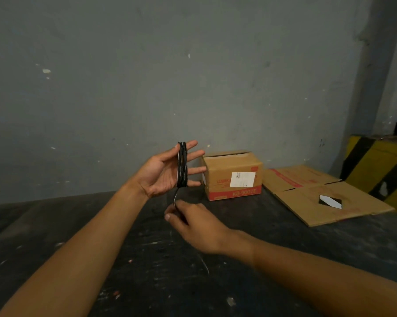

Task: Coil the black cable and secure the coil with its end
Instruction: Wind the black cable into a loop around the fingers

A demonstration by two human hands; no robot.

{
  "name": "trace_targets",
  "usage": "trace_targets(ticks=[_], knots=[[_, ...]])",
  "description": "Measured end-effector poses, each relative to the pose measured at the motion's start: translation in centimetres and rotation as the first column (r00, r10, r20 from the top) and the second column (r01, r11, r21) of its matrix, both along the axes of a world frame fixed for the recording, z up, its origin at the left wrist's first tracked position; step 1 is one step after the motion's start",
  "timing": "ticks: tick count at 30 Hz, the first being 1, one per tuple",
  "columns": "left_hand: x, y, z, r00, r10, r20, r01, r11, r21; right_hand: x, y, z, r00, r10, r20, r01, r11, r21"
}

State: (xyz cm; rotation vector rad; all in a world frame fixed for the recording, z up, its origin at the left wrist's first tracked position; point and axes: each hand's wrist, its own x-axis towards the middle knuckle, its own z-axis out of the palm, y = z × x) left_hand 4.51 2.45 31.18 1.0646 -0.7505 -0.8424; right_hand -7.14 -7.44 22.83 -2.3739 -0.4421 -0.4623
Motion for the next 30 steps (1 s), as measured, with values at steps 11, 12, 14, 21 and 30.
trace_targets(ticks=[11,12,14,21,30], knots=[[0.3,0.9,-1.0,0.998,0.016,0.055,-0.022,0.994,0.111,-2.0,-2.8,12.1,0.963,-0.101,-0.252,0.139,0.981,0.136],[0.3,1.1,-1.1,0.997,0.022,0.073,-0.032,0.990,0.139,-2.2,-3.2,13.1,0.956,-0.109,-0.271,0.152,0.978,0.142],[0.3,1.5,-1.2,0.997,0.013,0.079,-0.027,0.984,0.178,-2.6,-4.2,15.2,0.948,-0.130,-0.290,0.166,0.981,0.104],[-0.7,2.3,-0.9,0.986,-0.154,0.056,0.140,0.968,0.208,-2.1,-6.0,19.2,0.979,-0.205,-0.015,0.198,0.958,-0.207],[-3.2,2.0,1.2,0.915,-0.395,0.080,0.388,0.917,0.092,-0.3,-8.5,17.6,0.987,-0.144,0.069,0.152,0.977,-0.149]])
